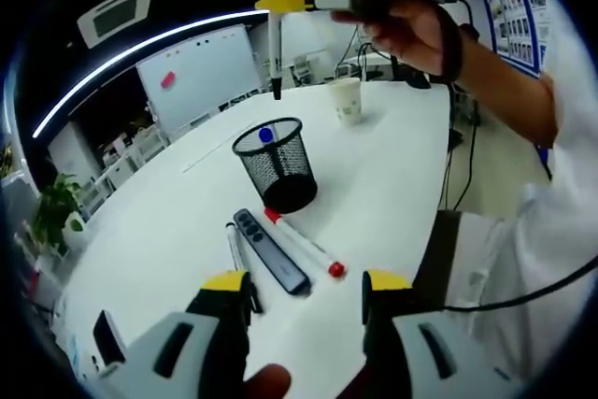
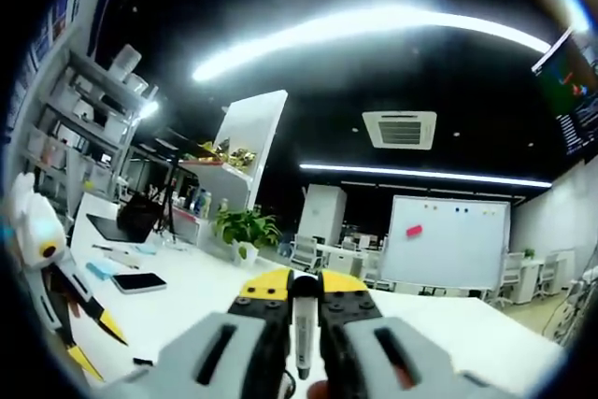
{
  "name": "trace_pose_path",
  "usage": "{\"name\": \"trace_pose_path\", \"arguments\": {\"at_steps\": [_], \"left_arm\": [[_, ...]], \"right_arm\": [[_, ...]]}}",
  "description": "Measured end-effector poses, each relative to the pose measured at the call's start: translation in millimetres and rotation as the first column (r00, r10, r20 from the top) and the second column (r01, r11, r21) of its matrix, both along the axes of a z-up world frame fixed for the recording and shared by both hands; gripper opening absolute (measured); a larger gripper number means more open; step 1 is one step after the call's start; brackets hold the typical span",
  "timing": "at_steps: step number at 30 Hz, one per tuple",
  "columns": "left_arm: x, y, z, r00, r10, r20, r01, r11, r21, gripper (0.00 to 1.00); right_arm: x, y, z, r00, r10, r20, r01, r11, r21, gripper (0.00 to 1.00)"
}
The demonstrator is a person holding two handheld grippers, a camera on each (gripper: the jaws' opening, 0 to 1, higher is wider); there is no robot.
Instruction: Place the scattered laser pointers and whiteboard markers into the pen holder and stack the scattered paper cups together
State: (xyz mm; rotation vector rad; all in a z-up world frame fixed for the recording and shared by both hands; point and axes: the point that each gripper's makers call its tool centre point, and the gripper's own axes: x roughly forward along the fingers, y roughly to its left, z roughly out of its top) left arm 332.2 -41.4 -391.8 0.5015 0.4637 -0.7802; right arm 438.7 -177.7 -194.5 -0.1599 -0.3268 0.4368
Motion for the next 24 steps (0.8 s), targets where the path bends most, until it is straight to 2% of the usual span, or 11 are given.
{"name": "trace_pose_path", "arguments": {"at_steps": [10, 14, 24], "left_arm": [[0.1, 2.4, -1.0, 1.000, 0.001, -0.001, -0.001, 1.000, 0.007, 0.49], [0.9, 4.5, -1.7, 1.000, 0.007, 0.001, -0.007, 1.000, 0.007, 0.49], [-0.3, 3.4, -0.5, 1.000, -0.003, 0.002, 0.003, 1.000, 0.005, 0.49]], "right_arm": [[-0.1, 2.8, -1.3, 1.000, 0.002, 0.003, -0.002, 1.000, -0.004, 0.11], [0.4, 2.2, -2.6, 1.000, 0.006, -0.011, -0.006, 1.000, 0.021, 0.11], [2.7, 6.5, -5.3, 1.000, 0.014, -0.024, -0.013, 0.999, 0.032, 0.11]]}}
